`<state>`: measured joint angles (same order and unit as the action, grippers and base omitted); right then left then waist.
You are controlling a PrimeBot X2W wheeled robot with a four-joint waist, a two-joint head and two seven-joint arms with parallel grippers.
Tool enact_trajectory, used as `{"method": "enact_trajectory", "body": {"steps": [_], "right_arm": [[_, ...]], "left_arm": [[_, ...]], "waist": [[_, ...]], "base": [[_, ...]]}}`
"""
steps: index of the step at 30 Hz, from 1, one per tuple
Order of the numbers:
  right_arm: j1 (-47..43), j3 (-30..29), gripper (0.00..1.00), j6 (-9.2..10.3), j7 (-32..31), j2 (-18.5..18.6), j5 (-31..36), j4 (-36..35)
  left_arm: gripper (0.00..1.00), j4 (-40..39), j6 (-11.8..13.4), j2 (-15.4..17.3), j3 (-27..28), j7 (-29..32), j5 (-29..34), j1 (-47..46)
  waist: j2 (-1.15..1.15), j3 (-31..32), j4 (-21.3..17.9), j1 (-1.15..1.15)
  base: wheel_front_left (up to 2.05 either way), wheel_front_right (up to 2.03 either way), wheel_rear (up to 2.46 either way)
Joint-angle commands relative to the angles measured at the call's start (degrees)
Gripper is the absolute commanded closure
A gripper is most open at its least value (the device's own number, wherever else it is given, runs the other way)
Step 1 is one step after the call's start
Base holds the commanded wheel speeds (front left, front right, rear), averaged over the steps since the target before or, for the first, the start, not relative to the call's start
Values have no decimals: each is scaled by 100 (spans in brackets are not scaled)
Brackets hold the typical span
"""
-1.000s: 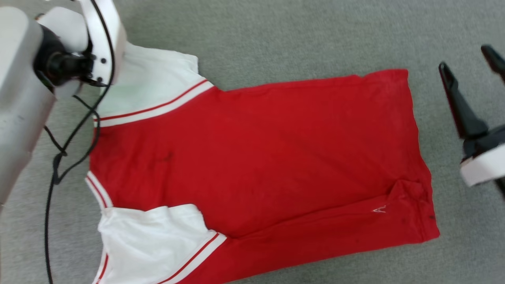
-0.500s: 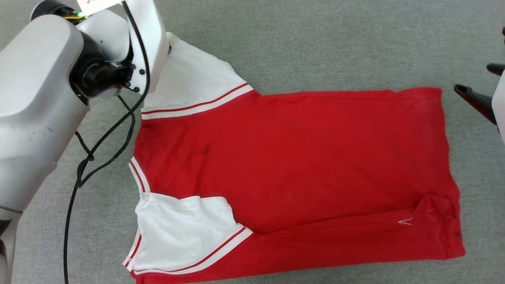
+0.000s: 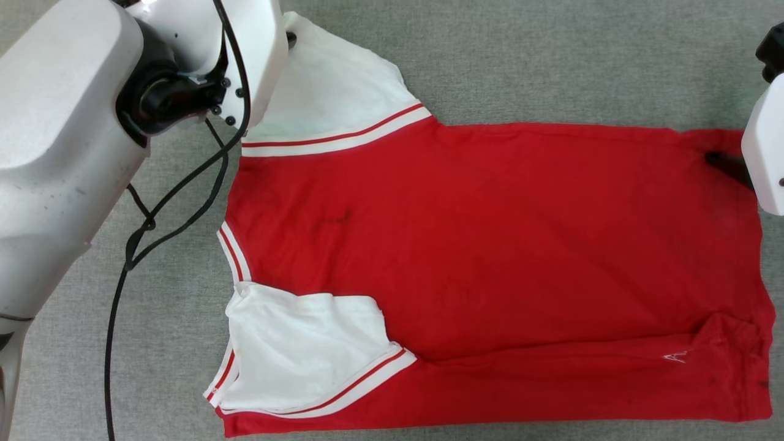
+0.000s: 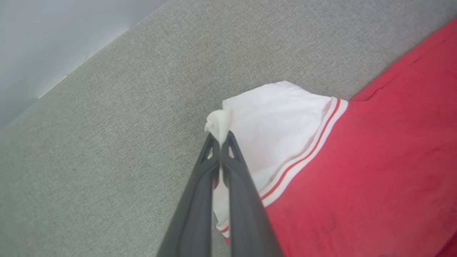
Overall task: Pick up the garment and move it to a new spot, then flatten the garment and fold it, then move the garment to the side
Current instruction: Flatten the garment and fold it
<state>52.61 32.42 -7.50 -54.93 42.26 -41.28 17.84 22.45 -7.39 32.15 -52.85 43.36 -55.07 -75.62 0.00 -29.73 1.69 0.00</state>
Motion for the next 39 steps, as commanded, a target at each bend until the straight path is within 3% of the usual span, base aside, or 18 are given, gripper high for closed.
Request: {"method": "enact_trajectory", "body": {"steps": [1, 6, 7, 8, 17, 27, 39], "right_arm": [[-90, 180, 0, 2, 48, -79, -43, 115], [-396, 656, 0, -8, 92, -108, -300, 367], [-390, 699, 37, -9, 163, -109, -358, 372], [-358, 714, 100, -9, 283, -107, -394, 362], [-114, 672, 100, -2, 1355, 168, -640, 197], [-864, 1003, 100, 2, 2361, 593, -957, -113], [-2346, 1143, 100, 3, 3034, 902, -1242, -452]], "left_arm": [[100, -25, 0, 23, -1, -53, 6, -77], [100, -63, -2, 62, -57, -115, -25, -94], [100, -64, -2, 72, -71, -130, -43, -79], [100, -63, -2, 83, -90, -139, -58, -55], [100, -168, -3, 237, -217, -481, -194, 272], [100, -814, 14, 796, -479, -893, -418, 1296], [100, -2092, 570, 1629, -800, -1241, -759, 3093]], "waist": [[0, -81, 62, 0], [0, -116, 89, 0], [0, -108, 85, 0], [0, -88, 76, 0], [0, 424, 45, 0], [0, 1359, 91, 0], [0, 2272, 108, 0]], "base": [[0, 0, 0], [0, 0, 0], [0, 0, 0], [0, 0, 0], [0, 0, 0], [0, 0, 0], [0, 0, 0]]}}
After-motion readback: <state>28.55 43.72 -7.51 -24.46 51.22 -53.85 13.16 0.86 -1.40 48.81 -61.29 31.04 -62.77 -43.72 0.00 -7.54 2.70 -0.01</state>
